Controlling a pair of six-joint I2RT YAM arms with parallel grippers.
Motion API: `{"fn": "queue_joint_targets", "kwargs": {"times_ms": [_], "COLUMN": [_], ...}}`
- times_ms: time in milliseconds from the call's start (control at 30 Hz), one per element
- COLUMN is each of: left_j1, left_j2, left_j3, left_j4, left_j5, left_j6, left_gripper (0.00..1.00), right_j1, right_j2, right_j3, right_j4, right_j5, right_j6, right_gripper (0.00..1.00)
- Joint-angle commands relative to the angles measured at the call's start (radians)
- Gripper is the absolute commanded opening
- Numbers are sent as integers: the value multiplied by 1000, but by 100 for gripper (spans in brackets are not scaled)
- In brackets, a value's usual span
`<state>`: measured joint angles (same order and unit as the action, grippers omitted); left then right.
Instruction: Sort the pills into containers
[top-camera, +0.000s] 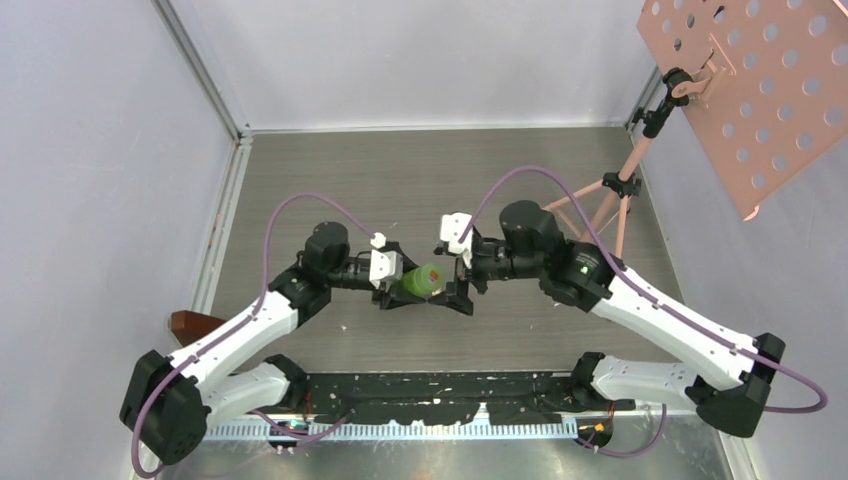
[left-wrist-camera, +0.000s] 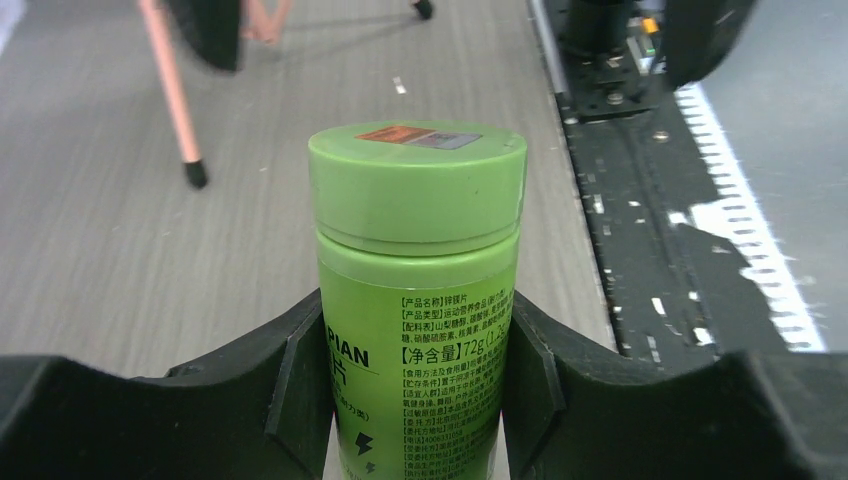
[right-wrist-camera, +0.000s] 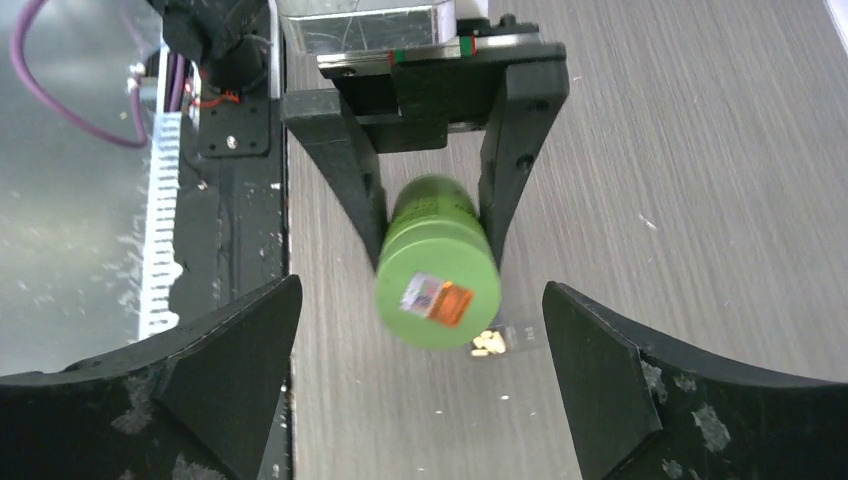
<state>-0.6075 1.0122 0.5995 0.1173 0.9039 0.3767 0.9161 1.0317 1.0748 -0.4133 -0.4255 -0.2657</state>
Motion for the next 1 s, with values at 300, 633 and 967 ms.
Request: {"fn": "queue_joint_targets", "kwargs": {"times_ms": [300,633,967], "left_j1": [2,2,2], "left_j2": [33,28,0], "left_j3": [103,96,44], "left_j4": [-173,-140,12], "left_j5": [211,180,28], "left_j6": [58,38,-10], "left_gripper": [0,0,0], "right_j1": [1,9,11], "right_j2": [167,176,196], "right_j3": [184,121,72], "right_j4": [-296,-133,54], "right_j5": [-178,-118,-49], "right_j6": [-371,-217,221], "right_gripper": [80,63,7]}}
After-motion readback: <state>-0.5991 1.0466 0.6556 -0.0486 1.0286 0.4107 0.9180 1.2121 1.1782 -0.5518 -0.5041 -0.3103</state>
